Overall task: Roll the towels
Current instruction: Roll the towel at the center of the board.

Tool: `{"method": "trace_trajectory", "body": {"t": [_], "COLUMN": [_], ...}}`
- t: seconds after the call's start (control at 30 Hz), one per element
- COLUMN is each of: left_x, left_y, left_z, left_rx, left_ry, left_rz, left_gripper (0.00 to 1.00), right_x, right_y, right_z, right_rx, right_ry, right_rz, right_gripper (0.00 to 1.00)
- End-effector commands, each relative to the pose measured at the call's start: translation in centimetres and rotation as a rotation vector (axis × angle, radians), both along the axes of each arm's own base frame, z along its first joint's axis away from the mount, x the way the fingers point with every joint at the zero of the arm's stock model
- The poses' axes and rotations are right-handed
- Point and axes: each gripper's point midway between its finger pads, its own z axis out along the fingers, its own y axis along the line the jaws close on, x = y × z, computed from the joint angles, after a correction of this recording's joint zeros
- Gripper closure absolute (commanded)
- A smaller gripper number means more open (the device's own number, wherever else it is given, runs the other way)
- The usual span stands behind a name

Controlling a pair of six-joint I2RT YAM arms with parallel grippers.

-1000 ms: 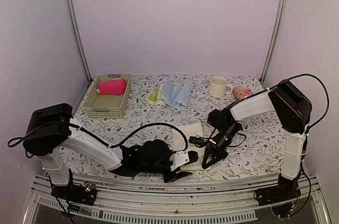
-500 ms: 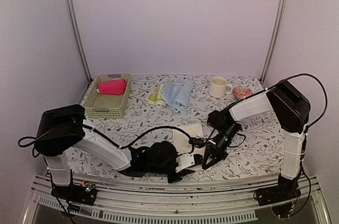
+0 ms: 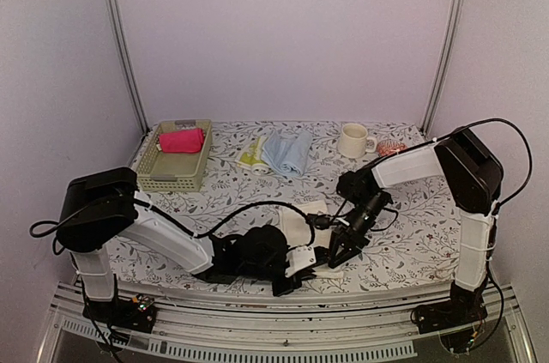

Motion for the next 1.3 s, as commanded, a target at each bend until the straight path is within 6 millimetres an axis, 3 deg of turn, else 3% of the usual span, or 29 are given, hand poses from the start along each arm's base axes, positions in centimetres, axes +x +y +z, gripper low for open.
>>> {"method": "trace_trajectory", "body": {"t": [0.0,0.07,0.13,0.37,0.47,0.63,0.77,0.97,1.0,1.07,1.13,1.27], "left_x": [-0.2,-0.5,-0.7,-0.2,0.0,-0.2,0.2,0.9,0.8,1.1,1.1,1.4], "left_y": [0.2,0.4,0.5,1.7,2.2,2.1,2.4,2.5,2.6,2.5,2.3,2.2], "left_z": [-0.1,0.1,0.4,1.0,0.6,-0.1,-0.6,-1.3,-2.8,-3.9,-4.6,-5.8], "left_rx": [0.007,0.002,-0.007,-0.035,-0.052,-0.044,-0.041,-0.021,0.017,0.059,0.096,0.163], "left_ry": [0.073,0.099,0.124,0.233,0.319,0.414,0.458,0.599,0.635,0.669,0.71,0.826], "left_rz": [0.002,-0.001,0.006,0.076,0.091,0.067,0.072,0.073,0.082,0.106,0.123,0.174], "left_gripper": [1.0,1.0,1.0,1.0,1.0,1.0,1.0,1.0,1.0,1.0,1.0,1.0], "right_x": [3.2,4.0,5.0,9.7,10.2,9.7,10.1,9.6,9.3,8.6,7.7,4.8], "right_y": [0.7,1.1,1.6,1.8,1.3,1.4,2.0,2.3,2.1,1.5,0.4,-1.6], "right_z": [3.8,4.1,3.2,-2.6,-4.4,-4.3,-2.0,7.0,8.4,10.6,11.5,9.6], "right_rx": [0.09,0.109,0.093,-0.127,-0.189,-0.17,-0.117,0.059,0.085,0.127,0.136,0.075], "right_ry": [-0.012,-0.014,-0.034,-0.14,-0.149,-0.128,-0.151,-0.299,-0.332,-0.403,-0.474,-0.629], "right_rz": [-0.056,-0.063,-0.076,-0.196,-0.214,-0.212,-0.206,-0.192,-0.19,-0.188,-0.188,-0.138], "right_gripper": [0.63,0.62,0.62,0.66,0.66,0.66,0.66,0.63,0.62,0.62,0.61,0.62]}}
